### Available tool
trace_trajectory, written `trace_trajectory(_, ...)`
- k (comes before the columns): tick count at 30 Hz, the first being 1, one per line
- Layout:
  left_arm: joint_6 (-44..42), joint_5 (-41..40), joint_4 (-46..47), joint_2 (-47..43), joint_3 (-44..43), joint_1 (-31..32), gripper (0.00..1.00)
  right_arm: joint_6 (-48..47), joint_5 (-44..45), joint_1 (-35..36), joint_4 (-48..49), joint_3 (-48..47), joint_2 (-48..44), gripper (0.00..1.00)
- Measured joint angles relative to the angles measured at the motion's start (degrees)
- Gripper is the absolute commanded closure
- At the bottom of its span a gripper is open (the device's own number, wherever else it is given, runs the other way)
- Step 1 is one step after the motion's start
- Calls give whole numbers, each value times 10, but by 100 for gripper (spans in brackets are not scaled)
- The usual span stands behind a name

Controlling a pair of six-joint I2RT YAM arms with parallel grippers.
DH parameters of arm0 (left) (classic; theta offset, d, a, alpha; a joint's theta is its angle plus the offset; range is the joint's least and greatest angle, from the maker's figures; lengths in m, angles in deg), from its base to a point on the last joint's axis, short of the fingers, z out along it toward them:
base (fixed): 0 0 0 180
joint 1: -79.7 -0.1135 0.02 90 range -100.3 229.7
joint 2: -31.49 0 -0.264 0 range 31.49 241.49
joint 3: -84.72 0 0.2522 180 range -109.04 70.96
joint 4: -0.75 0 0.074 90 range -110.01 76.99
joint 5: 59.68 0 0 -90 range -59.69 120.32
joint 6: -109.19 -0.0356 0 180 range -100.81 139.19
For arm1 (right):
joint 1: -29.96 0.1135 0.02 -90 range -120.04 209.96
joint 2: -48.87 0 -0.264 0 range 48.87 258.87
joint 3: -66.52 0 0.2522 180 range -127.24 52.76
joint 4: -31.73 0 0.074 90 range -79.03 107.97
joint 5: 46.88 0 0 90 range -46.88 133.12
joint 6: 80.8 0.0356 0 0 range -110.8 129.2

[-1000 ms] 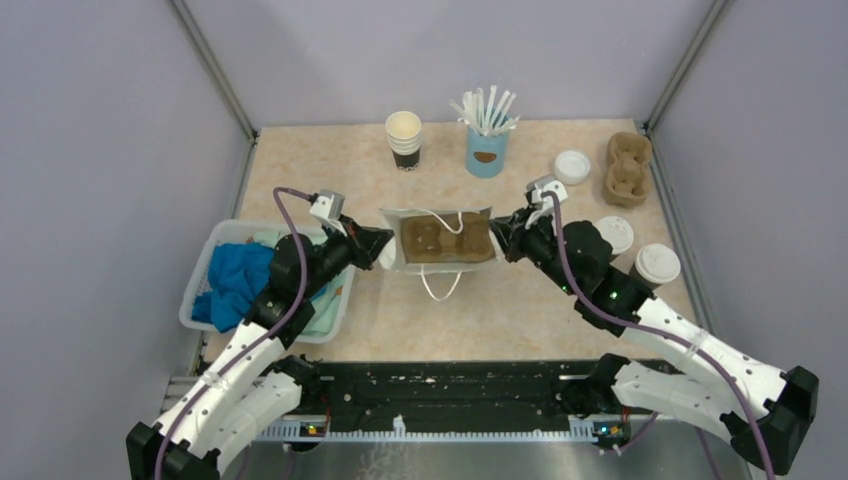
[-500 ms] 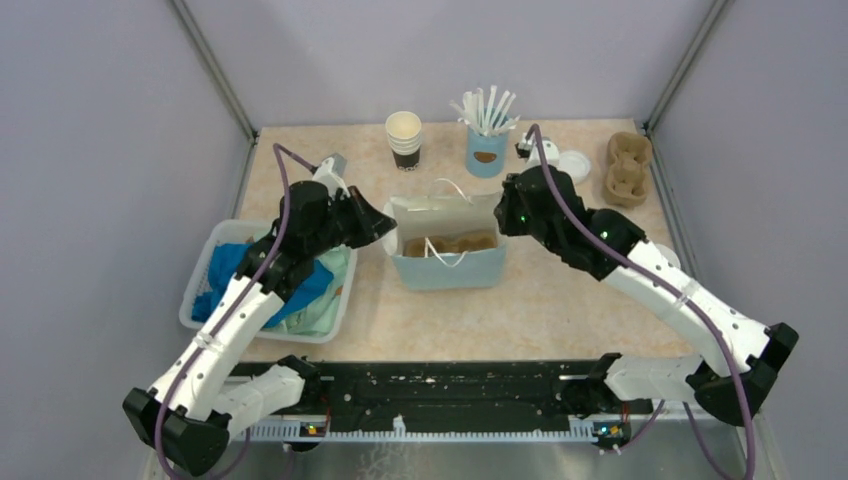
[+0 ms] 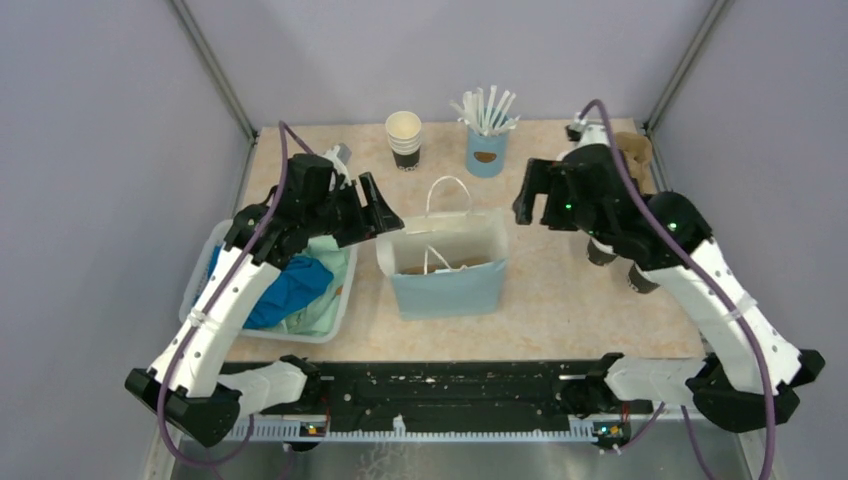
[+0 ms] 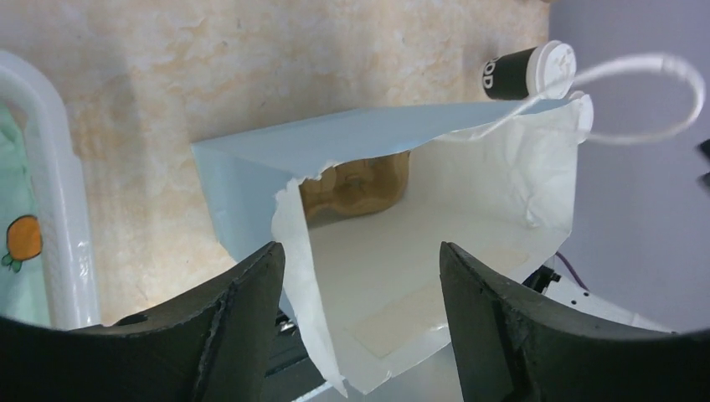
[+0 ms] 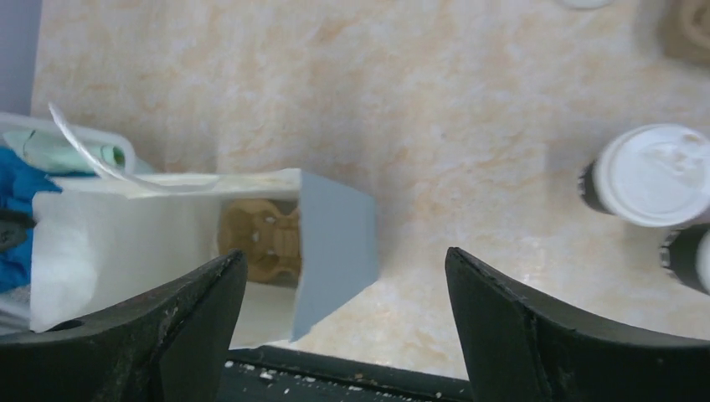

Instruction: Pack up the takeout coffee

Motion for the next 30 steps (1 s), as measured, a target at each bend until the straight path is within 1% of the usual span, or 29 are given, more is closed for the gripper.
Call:
trace_trajectory(2,-12,-3,-25,-2,-3,0,24,-17,5,-33,-15,-11,-22,6)
trace_trajectory(4,-24,-8,-50,-7,-3,0,24,-39,6,-93,-33,-7,-48,5)
trace_trajectory(8,-49,-8,-90,-11,-3,0,24,-79,-38,-249,-43,51,-70,1)
trace_trajectory(10,-61,-6,-102,-9,-6,0,24,-95,-72,-321,-42,94,-52,1)
trace_trajectory(11,-68,-3,-111,-4,-15,0,23,-100,-84,-340,-42,107,-43,1)
trace_trajectory(13,-83,3,-116,12,-49,0,22,-110,-115,-363,-34,129,-5,2)
trace_trajectory(16,-104,4,-106,29,-91,0,23,-128,-168,-367,-18,142,41,3)
trace_trajectory(18,-117,1,-104,31,-99,0,24,-136,-195,-368,-10,141,56,3)
trace_trajectory(20,-127,-1,-110,34,-98,0,25,-141,-192,-368,-14,135,63,5)
trace_trajectory(23,-139,-3,-117,42,-85,0,29,-149,-147,-369,-20,130,68,7)
trace_trajectory(26,-145,-3,-125,44,-70,0,36,-158,-123,-386,-20,131,68,15)
trace_trajectory(28,-148,-2,-125,44,-64,0,40,-165,-127,-422,-4,144,68,15)
trace_trajectory(30,-152,0,-125,46,-59,0,41,-169,-130,-459,9,165,74,12)
